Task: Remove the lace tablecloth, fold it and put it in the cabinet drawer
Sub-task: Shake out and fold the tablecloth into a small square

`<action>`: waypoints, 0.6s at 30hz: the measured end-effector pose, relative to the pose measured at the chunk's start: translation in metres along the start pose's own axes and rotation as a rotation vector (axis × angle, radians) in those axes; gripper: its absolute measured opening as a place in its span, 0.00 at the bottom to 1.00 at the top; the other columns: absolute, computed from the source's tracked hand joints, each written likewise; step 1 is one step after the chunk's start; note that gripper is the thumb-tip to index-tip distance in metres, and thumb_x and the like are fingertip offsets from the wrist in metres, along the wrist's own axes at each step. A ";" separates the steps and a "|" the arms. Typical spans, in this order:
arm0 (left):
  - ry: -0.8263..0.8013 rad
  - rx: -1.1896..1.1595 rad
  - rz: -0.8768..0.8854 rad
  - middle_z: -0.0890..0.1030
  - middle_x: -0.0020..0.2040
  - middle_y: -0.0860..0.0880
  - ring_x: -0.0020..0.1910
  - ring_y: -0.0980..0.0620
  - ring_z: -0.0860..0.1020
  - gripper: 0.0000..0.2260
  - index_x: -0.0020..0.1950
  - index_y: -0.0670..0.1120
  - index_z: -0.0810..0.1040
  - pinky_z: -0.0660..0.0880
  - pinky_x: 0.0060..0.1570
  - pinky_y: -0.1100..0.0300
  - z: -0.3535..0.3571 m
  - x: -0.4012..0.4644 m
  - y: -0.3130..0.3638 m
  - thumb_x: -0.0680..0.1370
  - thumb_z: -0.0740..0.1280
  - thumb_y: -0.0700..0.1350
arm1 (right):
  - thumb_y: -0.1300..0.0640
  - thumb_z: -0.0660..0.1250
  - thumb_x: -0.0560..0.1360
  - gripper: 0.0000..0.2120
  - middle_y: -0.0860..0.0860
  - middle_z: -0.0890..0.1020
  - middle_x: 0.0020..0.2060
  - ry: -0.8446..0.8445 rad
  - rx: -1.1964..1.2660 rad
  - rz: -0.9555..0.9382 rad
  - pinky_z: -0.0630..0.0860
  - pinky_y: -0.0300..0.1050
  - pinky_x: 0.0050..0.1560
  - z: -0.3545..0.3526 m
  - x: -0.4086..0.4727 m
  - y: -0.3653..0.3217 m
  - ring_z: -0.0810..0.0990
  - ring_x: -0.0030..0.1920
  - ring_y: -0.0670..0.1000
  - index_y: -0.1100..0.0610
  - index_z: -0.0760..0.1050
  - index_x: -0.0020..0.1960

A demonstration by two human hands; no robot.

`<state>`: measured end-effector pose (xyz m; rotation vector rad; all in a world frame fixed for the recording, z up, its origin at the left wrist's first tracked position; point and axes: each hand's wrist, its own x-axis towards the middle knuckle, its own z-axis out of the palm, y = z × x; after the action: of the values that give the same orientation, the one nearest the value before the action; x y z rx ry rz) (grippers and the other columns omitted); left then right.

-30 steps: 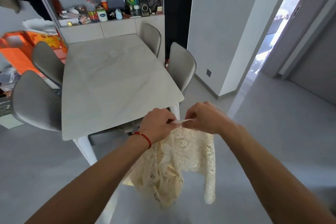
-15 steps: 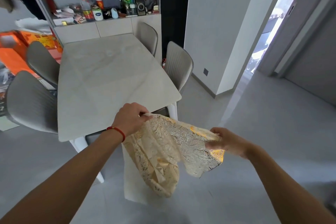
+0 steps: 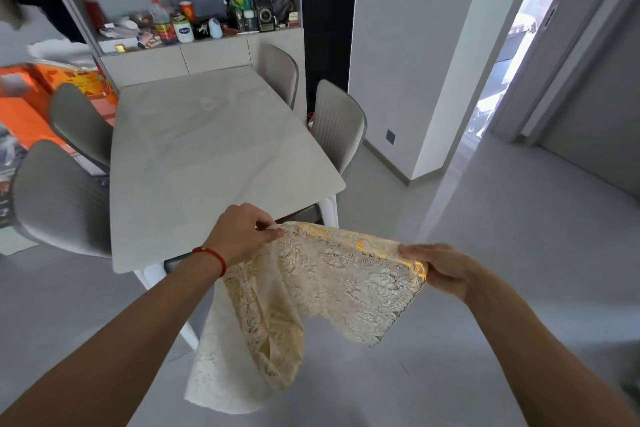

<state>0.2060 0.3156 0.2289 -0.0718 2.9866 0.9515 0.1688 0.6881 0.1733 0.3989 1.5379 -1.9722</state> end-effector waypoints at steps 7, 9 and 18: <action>-0.271 -0.369 -0.223 0.83 0.52 0.46 0.49 0.50 0.83 0.16 0.58 0.51 0.81 0.78 0.44 0.61 -0.024 0.000 -0.021 0.73 0.78 0.42 | 0.69 0.78 0.67 0.20 0.57 0.88 0.46 0.163 0.073 -0.352 0.86 0.46 0.39 0.005 0.001 -0.024 0.89 0.41 0.53 0.62 0.82 0.58; -0.250 -0.507 -0.307 0.83 0.51 0.42 0.46 0.47 0.83 0.11 0.56 0.45 0.82 0.80 0.42 0.58 -0.022 0.001 -0.023 0.75 0.73 0.37 | 0.70 0.77 0.71 0.15 0.60 0.87 0.48 0.214 0.002 -0.389 0.87 0.47 0.42 0.016 0.000 -0.027 0.89 0.41 0.53 0.62 0.83 0.56; 0.419 -0.959 -0.722 0.85 0.43 0.40 0.37 0.46 0.81 0.05 0.43 0.40 0.85 0.82 0.37 0.56 0.005 -0.007 -0.066 0.70 0.79 0.37 | 0.56 0.80 0.70 0.07 0.47 0.87 0.38 0.768 -0.348 -0.600 0.87 0.53 0.49 0.037 -0.013 -0.021 0.87 0.42 0.52 0.45 0.86 0.40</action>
<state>0.2164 0.2649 0.1868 -1.3372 2.0816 2.2215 0.1704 0.6591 0.2070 0.6480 2.6975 -2.0055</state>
